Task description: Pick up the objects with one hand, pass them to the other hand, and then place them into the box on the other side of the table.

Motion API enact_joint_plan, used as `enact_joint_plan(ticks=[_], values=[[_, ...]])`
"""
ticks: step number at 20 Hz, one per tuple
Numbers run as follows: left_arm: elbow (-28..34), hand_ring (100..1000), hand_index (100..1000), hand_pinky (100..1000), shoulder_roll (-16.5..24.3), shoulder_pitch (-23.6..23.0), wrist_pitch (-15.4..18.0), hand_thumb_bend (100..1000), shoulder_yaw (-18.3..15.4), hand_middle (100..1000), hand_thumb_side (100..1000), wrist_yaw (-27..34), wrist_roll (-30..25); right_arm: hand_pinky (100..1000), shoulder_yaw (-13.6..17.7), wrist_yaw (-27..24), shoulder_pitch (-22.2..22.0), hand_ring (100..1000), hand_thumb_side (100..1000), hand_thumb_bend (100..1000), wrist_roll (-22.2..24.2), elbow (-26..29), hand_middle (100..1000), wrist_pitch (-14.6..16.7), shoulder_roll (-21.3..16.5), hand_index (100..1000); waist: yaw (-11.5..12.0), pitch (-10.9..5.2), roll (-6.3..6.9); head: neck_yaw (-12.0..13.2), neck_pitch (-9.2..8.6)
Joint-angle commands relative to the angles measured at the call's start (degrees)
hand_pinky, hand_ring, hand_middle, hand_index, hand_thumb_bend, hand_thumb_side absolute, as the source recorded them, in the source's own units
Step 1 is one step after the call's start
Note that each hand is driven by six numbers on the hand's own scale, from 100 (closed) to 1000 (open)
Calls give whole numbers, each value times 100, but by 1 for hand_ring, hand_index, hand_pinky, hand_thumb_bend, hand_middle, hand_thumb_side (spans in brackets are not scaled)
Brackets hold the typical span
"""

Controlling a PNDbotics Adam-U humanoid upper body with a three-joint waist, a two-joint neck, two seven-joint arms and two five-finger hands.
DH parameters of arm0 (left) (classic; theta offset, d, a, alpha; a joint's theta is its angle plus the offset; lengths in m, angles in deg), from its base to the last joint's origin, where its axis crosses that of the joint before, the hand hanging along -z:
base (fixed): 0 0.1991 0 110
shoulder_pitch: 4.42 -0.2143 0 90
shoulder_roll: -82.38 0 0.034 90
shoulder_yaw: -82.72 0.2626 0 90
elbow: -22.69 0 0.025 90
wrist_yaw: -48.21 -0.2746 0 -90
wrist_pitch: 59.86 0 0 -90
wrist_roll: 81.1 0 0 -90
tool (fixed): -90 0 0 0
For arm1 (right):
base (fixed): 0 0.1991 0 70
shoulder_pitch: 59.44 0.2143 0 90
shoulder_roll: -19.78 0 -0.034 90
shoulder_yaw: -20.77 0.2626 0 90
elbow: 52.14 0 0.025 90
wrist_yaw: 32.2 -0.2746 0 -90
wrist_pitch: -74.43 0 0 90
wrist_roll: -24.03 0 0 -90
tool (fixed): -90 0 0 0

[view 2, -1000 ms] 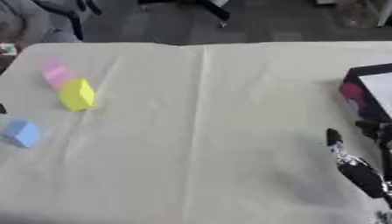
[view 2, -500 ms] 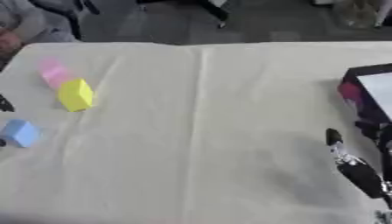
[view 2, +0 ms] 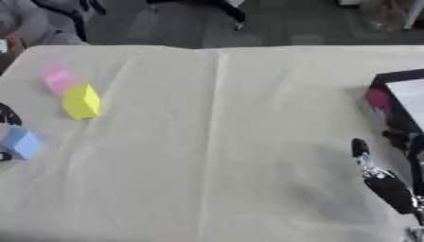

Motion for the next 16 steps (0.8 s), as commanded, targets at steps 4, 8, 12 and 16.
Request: enact_joint_plan(ticks=[4, 8, 12, 16], values=[[-29, 691, 693, 860, 76, 106, 26, 487, -47, 592, 169, 106, 225, 833, 13, -23, 50, 799, 517, 371, 18, 76, 819, 8, -51, 892, 12, -125, -87, 29, -12], [30, 573, 546, 831, 38, 99, -23, 414, -85, 466, 118, 233, 614, 833, 19, -21, 48, 799, 516, 371, 16, 80, 819, 9, -47, 892, 13, -121, -100, 25, -12], [354, 558, 509, 823, 34, 45, -188, 390, -263, 439, 114, 539, 998, 833, 33, -16, 38, 798, 515, 372, 5, 84, 818, 3, -43, 892, 28, -123, -109, 9, -12], [1035, 573, 516, 818, 0, -49, -492, 387, -574, 458, 147, 1010, 1396, 833, 44, 8, 43, 799, 513, 373, 2, 104, 819, 6, -40, 892, 50, -127, -118, -41, -12]])
